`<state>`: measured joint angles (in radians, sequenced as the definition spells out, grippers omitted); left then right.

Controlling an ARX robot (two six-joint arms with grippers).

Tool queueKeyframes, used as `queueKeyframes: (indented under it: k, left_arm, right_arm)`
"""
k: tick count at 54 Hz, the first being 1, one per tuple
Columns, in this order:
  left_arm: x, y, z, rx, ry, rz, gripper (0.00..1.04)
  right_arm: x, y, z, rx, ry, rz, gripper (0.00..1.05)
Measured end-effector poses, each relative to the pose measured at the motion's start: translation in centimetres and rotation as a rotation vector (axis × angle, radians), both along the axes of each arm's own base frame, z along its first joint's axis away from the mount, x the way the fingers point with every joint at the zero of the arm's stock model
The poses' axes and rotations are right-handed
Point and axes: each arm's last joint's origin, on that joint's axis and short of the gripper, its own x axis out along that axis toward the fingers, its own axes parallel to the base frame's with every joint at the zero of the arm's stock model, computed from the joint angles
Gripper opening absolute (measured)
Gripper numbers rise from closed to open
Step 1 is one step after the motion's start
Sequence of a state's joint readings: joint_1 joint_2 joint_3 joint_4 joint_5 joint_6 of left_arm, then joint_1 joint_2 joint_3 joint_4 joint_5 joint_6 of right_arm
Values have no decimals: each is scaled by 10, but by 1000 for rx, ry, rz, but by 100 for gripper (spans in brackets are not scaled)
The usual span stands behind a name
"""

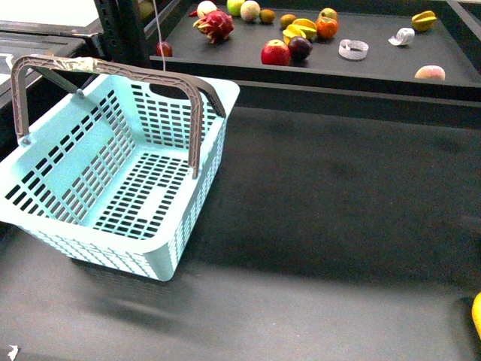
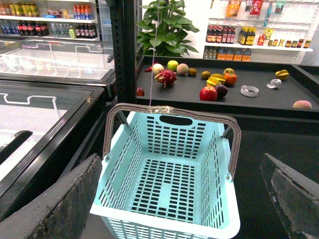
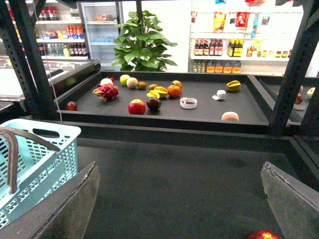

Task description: Pick mango with right arm and hold basket with left

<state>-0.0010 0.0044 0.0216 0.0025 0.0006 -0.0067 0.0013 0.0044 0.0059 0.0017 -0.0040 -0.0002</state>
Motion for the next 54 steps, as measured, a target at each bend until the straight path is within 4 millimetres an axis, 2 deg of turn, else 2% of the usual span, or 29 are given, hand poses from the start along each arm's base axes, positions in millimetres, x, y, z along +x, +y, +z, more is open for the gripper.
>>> queueKeyframes:
  k: [40, 42, 45, 50, 54]
  left_arm:
    - [0, 0, 0, 0, 0, 2, 97]
    - [1, 0, -2, -33, 39, 83, 97]
    - [9, -3, -3, -141, 113, 256, 97]
    - [29, -3, 4, -305, 123, 320, 97]
    - [57, -2, 16, -461, 101, 315, 97]
  right_arm:
    - [0, 0, 0, 0, 0, 0, 96]
    - [0, 0, 0, 0, 0, 0, 96]
    - [0, 0, 0, 0, 0, -1, 96]
    - [0, 0, 0, 0, 0, 0, 96]
    - [0, 0, 0, 0, 0, 1, 96]
